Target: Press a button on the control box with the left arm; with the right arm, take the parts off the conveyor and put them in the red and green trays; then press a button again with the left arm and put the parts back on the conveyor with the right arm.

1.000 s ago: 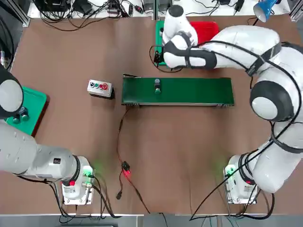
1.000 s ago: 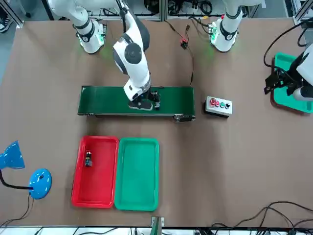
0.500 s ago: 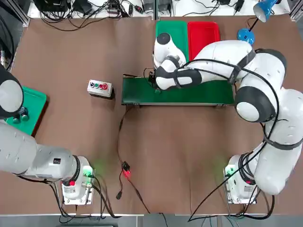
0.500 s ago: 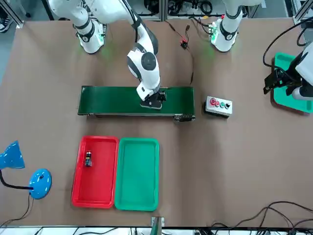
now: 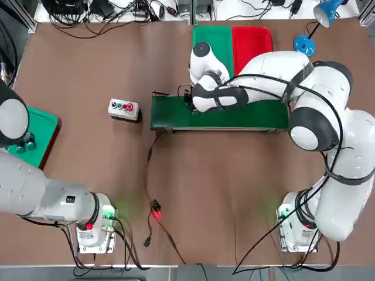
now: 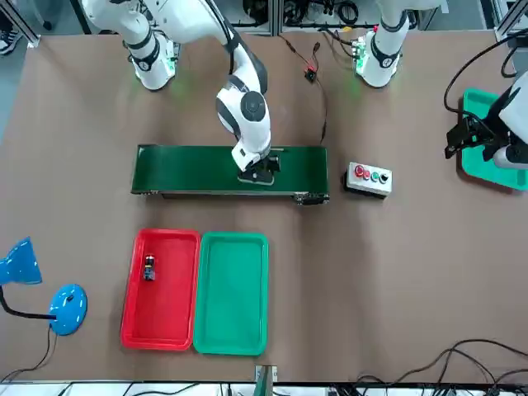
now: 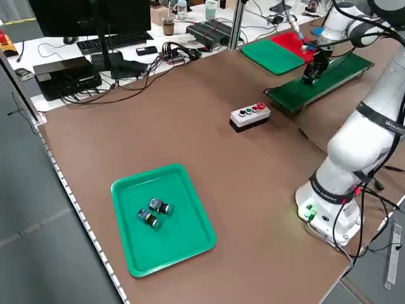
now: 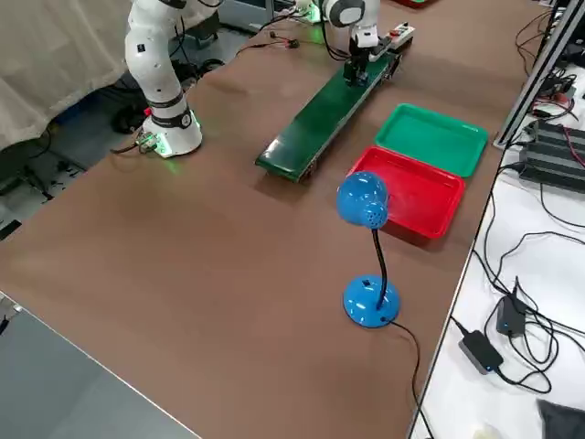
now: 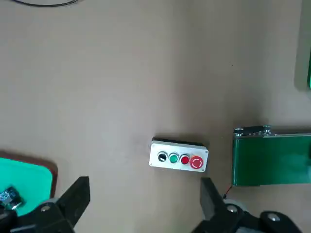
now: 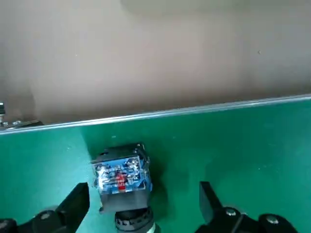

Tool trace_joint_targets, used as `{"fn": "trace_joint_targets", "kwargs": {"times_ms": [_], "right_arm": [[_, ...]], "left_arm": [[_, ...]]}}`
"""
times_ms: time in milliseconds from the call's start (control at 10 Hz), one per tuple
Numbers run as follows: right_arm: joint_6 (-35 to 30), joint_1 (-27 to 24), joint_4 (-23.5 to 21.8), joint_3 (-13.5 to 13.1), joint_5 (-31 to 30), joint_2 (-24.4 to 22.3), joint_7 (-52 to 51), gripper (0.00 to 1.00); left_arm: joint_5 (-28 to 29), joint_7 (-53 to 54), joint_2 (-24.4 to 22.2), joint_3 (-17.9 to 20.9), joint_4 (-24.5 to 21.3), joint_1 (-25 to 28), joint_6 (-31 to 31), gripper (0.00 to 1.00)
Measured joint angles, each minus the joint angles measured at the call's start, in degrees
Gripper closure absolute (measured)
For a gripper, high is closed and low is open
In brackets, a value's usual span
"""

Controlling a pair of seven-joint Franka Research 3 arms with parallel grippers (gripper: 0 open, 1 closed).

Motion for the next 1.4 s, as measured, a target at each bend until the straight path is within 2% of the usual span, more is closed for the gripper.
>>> {"fn": "trace_joint_targets", "kwargs": {"times_ms": [300, 500, 600, 1000, 1400], "right_arm": [[0.00, 0.26, 0.52, 0.00, -0.03, 0.00, 0.00, 0.04], [0.00, 0.31, 0.65, 0.00, -0.03, 0.00, 0.78, 0.13], [0.00, 0.37, 0.76, 0.00, -0.03, 0.00, 1.28, 0.30], [-0.01, 0.40, 0.86, 0.00, -0.04, 0.00, 2.34, 0.53], [-0.51, 0.26, 1.76, -0.69, -0.15, 0.00, 2.44, 0.60]], "left_arm": [[0.00, 0.00, 0.00, 0.00, 0.00, 0.01, 0.00, 0.00], [0.00, 0.00, 0.00, 0.00, 0.00, 0.00, 0.00, 0.00], [0.00, 0.01, 0.00, 0.00, 0.00, -0.01, 0.00, 0.00], [0.00, 0.01, 0.00, 0.00, 0.00, -0.01, 0.00, 0.00], [0.00, 0.01, 0.00, 0.00, 0.00, 0.00, 0.00, 0.00]]}}
